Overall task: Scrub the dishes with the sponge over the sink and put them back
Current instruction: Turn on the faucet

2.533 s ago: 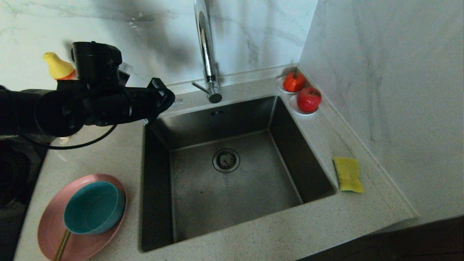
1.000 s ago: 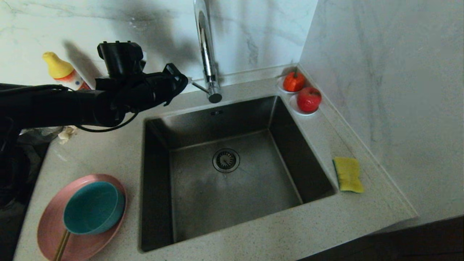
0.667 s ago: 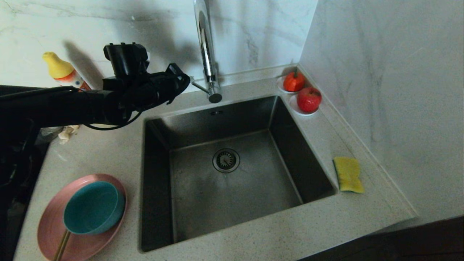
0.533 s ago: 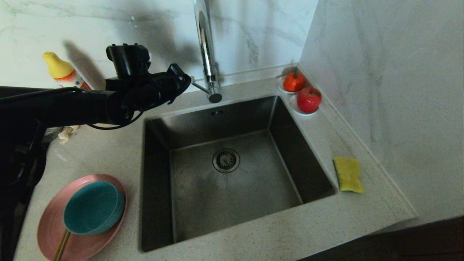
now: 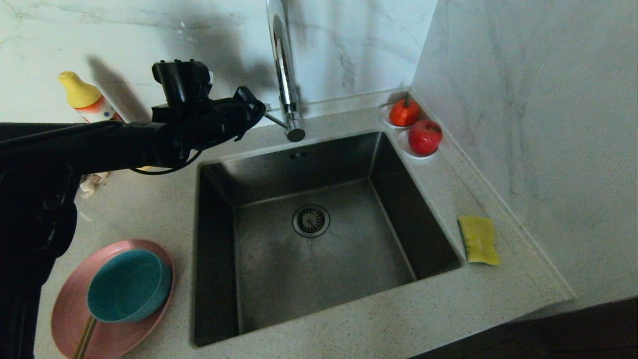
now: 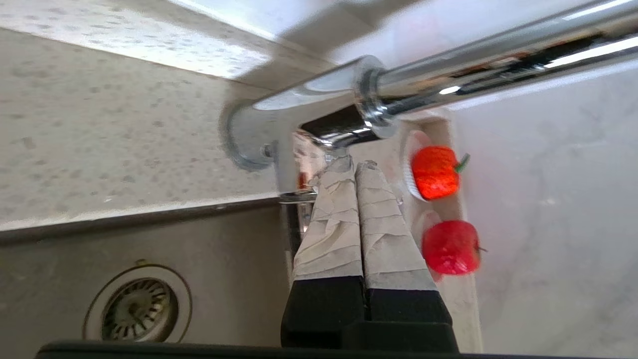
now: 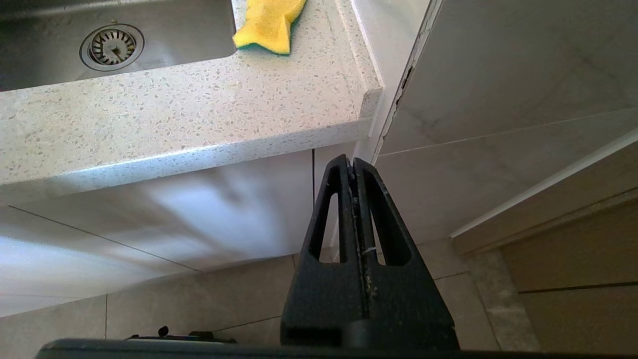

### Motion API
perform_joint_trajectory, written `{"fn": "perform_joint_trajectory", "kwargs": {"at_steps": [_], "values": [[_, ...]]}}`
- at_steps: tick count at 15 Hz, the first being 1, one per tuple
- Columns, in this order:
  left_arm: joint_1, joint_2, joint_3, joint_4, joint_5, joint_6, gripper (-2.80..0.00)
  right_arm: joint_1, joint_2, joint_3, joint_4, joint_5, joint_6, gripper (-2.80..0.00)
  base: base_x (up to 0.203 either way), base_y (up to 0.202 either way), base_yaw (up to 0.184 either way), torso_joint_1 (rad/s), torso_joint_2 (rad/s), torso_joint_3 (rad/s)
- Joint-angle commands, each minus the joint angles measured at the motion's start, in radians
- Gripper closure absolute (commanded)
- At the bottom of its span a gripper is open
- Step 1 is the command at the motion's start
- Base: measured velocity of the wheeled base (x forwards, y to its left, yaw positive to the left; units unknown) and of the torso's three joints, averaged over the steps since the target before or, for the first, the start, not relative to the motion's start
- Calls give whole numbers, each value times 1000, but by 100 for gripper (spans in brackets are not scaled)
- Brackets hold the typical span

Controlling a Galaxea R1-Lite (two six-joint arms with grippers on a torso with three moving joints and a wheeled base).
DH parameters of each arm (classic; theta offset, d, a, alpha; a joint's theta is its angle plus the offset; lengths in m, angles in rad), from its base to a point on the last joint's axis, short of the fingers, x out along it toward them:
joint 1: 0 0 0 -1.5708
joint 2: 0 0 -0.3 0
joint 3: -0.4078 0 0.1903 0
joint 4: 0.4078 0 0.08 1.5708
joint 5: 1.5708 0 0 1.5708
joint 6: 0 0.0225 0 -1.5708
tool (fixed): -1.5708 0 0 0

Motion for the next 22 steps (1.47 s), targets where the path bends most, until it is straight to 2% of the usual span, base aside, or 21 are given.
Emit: {"fn": "perform_joint_trajectory", "kwargs": {"at_steps": [1,8,14,22], "values": [[3,3,-5,-7,-15,-6,0,0,0,0,0,0,0,0,0,0,0,0,0,0],[5,1,0,2,-31,-10,0,-1,0,0,0,0,0,0,0,0,0,0,0,0],[3,-37,64,-1,-54,-11,0,-1,0,0,0,0,0,0,0,0,0,0,0,0],[-3,-71,113,-8,-53,-9,0,0,0,0,0,0,0,0,0,0,0,0,0,0]]}}
